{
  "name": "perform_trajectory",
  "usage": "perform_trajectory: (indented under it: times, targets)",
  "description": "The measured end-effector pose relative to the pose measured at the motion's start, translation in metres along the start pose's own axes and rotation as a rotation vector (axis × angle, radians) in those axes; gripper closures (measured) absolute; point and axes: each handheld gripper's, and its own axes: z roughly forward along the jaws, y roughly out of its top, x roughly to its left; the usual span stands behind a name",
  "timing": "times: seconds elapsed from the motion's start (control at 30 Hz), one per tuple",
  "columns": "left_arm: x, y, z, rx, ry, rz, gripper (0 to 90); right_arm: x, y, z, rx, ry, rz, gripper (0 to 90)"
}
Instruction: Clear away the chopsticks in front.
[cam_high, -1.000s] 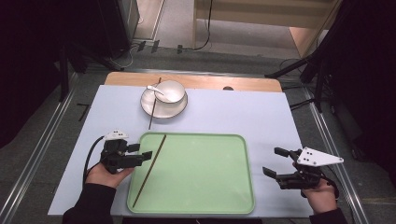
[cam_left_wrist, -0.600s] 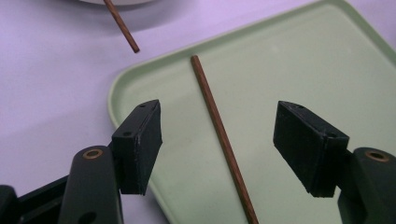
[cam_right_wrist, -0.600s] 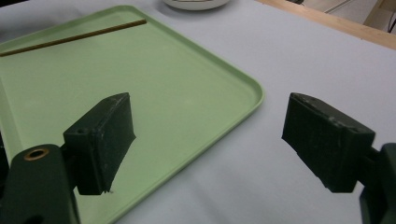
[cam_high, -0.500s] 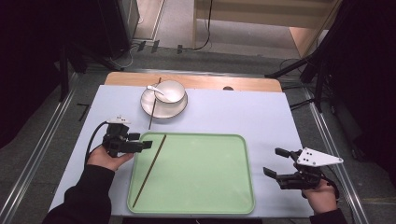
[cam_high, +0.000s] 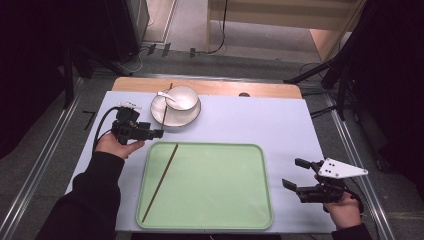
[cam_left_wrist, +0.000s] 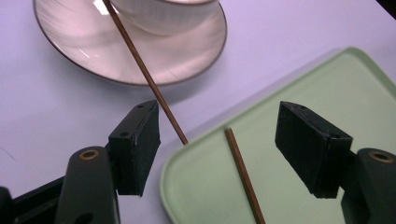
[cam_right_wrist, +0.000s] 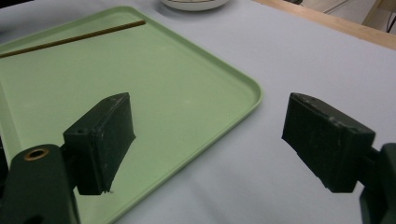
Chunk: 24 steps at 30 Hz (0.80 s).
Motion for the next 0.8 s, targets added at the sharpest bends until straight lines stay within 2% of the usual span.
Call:
perform_trajectory:
  times: [0.13, 0.33, 0.43, 0.6, 0.7, 0.8]
  targets:
    - [0.004, 0.017, 0.005, 0.007, 0.024, 0.017, 31.6, 0.000, 0.000, 0.000, 0.000, -0.001, -0.001, 17.3]
    - [0.012, 0.029, 0.014, 0.005, 0.047, 0.017, 32.4, 0.000, 0.000, 0.000, -0.001, -0.001, -0.001, 17.3]
    - [0.017, 0.036, 0.024, 0.013, 0.085, 0.023, 33.0, 0.000, 0.000, 0.000, 0.001, -0.001, -0.001, 17.3]
    - [0.028, 0.046, 0.039, 0.041, 0.113, 0.012, 34.7, 0.000, 0.000, 0.000, -0.001, 0.001, 0.000, 17.3]
    - [0.035, 0.046, 0.047, 0.032, 0.120, -0.010, 36.5, -0.001, 0.000, 0.000, -0.002, 0.003, 0.000, 17.3]
    - [0.039, 0.044, 0.057, 0.054, 0.145, -0.019, 38.9, -0.001, -0.001, -0.001, -0.001, 0.002, -0.001, 17.3]
